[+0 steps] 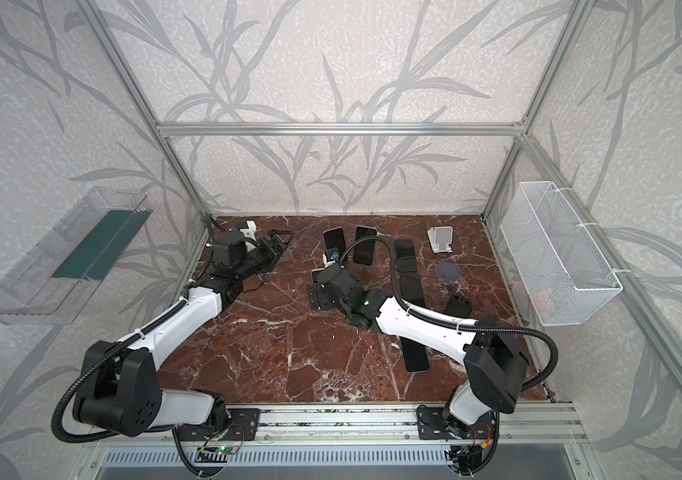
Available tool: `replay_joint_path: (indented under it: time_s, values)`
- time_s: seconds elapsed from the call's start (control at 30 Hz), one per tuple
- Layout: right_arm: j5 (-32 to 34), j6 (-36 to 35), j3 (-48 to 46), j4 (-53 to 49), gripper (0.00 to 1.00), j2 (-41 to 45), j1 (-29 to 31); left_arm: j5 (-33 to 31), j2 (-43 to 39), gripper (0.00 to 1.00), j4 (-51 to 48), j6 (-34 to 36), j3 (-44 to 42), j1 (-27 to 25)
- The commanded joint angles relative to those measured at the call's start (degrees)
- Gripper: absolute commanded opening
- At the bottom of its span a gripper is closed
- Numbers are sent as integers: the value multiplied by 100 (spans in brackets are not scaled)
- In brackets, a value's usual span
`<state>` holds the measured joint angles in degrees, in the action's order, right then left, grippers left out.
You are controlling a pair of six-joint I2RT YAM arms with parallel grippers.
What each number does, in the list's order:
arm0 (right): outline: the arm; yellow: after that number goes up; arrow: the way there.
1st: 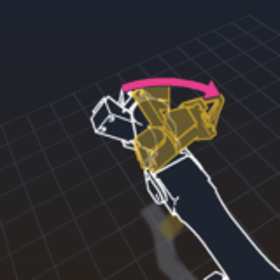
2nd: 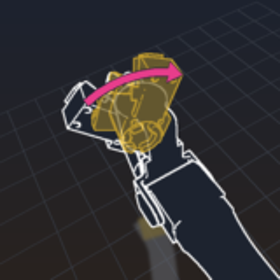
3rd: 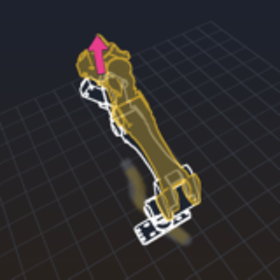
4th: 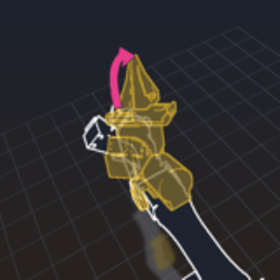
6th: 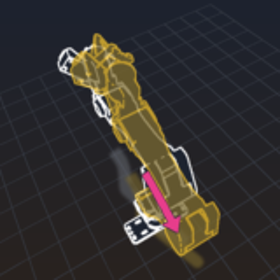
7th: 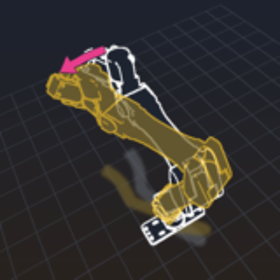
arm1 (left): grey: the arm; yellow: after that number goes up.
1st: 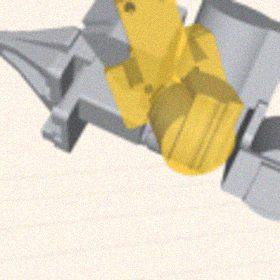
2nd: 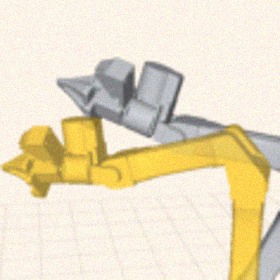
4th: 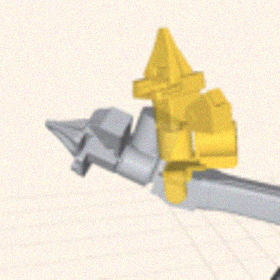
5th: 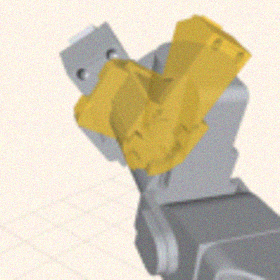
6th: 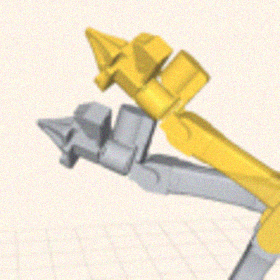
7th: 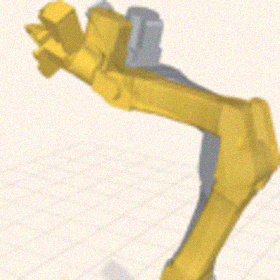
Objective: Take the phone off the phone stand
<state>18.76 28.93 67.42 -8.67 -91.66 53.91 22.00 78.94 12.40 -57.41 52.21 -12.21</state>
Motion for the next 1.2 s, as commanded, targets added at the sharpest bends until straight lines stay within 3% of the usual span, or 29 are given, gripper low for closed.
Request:
replay_joint_path:
  time_s: [0.0,0.2,0.4,0.57,0.67,1.17]
  values:
    - [332,30,387,-164,99,-274,23,14,-129,91,41,28,203,42]
    - [418,-97,891,-348,99,-794,17,70,-158,91,77,-33,205,51]
    - [858,-65,956,-457,99,-785,23,138,-159,91,188,-159,177,52]
    - [1360,-631,949,-337,99,-716,23,175,-190,91,201,-168,192,52]
    - [1383,-829,935,-238,99,-659,20,127,-245,91,184,-140,177,52]
    - [1067,-415,1448,-592,99,-1161,-10,95,-154,91,134,-86,177,60]
